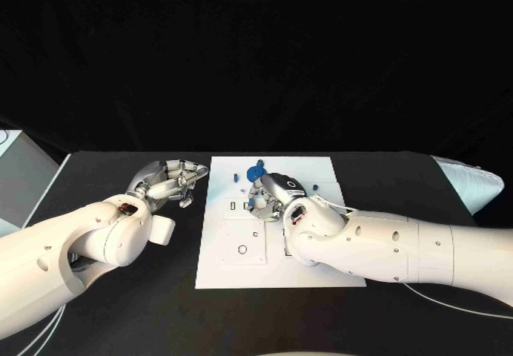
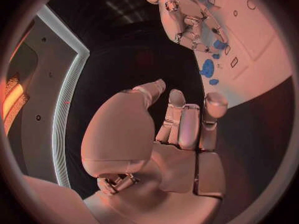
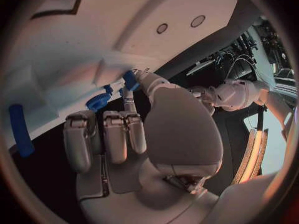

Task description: Assemble the parts on the task board

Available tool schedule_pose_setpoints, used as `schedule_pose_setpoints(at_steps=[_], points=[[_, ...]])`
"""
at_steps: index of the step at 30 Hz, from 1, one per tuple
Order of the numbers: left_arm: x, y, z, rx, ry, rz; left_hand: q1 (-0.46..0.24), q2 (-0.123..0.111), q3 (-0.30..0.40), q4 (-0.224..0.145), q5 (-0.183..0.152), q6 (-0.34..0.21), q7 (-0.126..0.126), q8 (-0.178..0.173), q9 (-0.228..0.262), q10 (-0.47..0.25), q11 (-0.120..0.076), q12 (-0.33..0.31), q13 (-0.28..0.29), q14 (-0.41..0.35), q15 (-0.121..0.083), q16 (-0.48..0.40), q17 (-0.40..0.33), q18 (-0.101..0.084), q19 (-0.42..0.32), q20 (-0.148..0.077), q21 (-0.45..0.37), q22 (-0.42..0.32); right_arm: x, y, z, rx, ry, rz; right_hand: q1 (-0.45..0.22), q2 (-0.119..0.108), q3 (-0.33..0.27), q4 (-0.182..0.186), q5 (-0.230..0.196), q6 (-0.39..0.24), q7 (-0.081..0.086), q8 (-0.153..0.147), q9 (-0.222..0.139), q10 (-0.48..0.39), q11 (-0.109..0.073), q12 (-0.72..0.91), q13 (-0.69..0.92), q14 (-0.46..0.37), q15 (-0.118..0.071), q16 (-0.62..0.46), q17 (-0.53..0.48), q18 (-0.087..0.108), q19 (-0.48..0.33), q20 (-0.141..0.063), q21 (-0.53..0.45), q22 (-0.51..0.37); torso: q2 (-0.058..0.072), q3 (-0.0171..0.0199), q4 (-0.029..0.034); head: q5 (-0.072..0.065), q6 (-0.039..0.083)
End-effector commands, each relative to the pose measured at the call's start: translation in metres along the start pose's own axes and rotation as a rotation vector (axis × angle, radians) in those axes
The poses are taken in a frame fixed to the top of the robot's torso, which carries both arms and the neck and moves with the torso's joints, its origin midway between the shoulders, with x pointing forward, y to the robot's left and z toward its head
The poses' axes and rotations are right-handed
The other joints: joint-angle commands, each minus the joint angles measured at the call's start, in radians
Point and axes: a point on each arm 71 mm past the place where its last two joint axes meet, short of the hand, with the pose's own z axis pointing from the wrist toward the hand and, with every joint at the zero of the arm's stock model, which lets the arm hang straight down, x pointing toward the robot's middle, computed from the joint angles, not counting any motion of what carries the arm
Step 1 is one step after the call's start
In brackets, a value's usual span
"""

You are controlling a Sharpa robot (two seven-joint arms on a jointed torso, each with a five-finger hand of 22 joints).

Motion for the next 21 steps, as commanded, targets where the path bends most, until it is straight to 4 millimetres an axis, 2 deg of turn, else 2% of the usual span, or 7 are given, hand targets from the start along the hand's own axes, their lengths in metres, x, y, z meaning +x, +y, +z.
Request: schedule_pose_setpoints(at_steps=[1, 18, 19, 21], points=[[0.002, -0.0008, 0.0, 0.006, 0.019, 0.001, -0.005, -0.007, 0.001, 0.007, -0.001, -0.005, 0.001, 0.006, -0.001, -0.005, 0.0, 0.002, -0.001, 0.007, -0.001, 0.006, 0.001, -0.011, 0.005, -0.001, 0.007, 0.001, 0.002, 0.0001, -0.0006, -0.009, 0.01, -0.014, -0.011, -0.01, -0.006, 0.005, 0.0, -0.019, 0.003, -0.013, -0.007, 0.1, 0.008, -0.001, 0.257, 0.106, 0.002, 0.007, 0.263, -0.014, 0.103, 0.0, 0.005, 0.263, 0.001, 0.0, -0.0005, 0.001, -0.001], [0.0014, -0.0006, -0.0001, 0.004, 0.018, 0.002, -0.005, -0.007, 0.001, 0.007, -0.001, -0.008, 0.002, 0.006, -0.002, -0.005, 0.0, 0.005, 0.001, 0.01, 0.0, 0.009, 0.008, -0.011, 0.007, -0.001, 0.008, 0.003, 0.0026, -0.0006, 0.0001, -0.013, 0.017, -0.015, -0.016, -0.027, -0.033, 0.022, -0.007, -0.07, 0.025, -0.037, -0.023, 0.059, 0.027, -0.048, 0.215, 0.106, 0.019, 0.007, 0.263, -0.014, 0.103, 0.016, 0.005, 0.263, 0.001, 0.0002, -0.0002, -0.001, -0.005], [0.0014, -0.0006, -0.0001, 0.004, 0.018, 0.002, -0.005, -0.007, 0.001, 0.007, -0.001, -0.008, 0.002, 0.006, -0.002, -0.005, 0.0, 0.005, 0.001, 0.01, 0.0, 0.009, 0.008, -0.011, 0.007, -0.001, 0.008, 0.003, 0.0026, -0.0006, 0.0001, -0.013, 0.016, -0.013, -0.019, -0.029, -0.039, 0.027, -0.012, -0.075, 0.026, -0.038, -0.024, 0.055, 0.029, -0.053, 0.211, 0.106, 0.021, 0.007, 0.263, -0.014, 0.103, 0.017, 0.005, 0.263, 0.001, 0.0001, -0.0004, -0.001, -0.005], [0.0013, -0.0006, -0.0001, 0.004, 0.018, 0.002, -0.005, -0.007, 0.001, 0.007, -0.001, -0.008, 0.002, 0.006, -0.002, -0.005, 0.0, 0.005, 0.001, 0.01, 0.0, 0.009, 0.008, -0.011, 0.007, -0.001, 0.008, 0.003, 0.0024, -0.0006, 0.0, -0.015, 0.014, -0.01, -0.036, -0.032, -0.076, 0.051, -0.072, -0.084, 0.028, -0.04, -0.027, 0.047, 0.033, -0.062, 0.203, 0.106, 0.026, 0.007, 0.263, -0.014, 0.103, 0.023, 0.005, 0.263, 0.001, 0.0, -0.0004, -0.002, -0.005]])
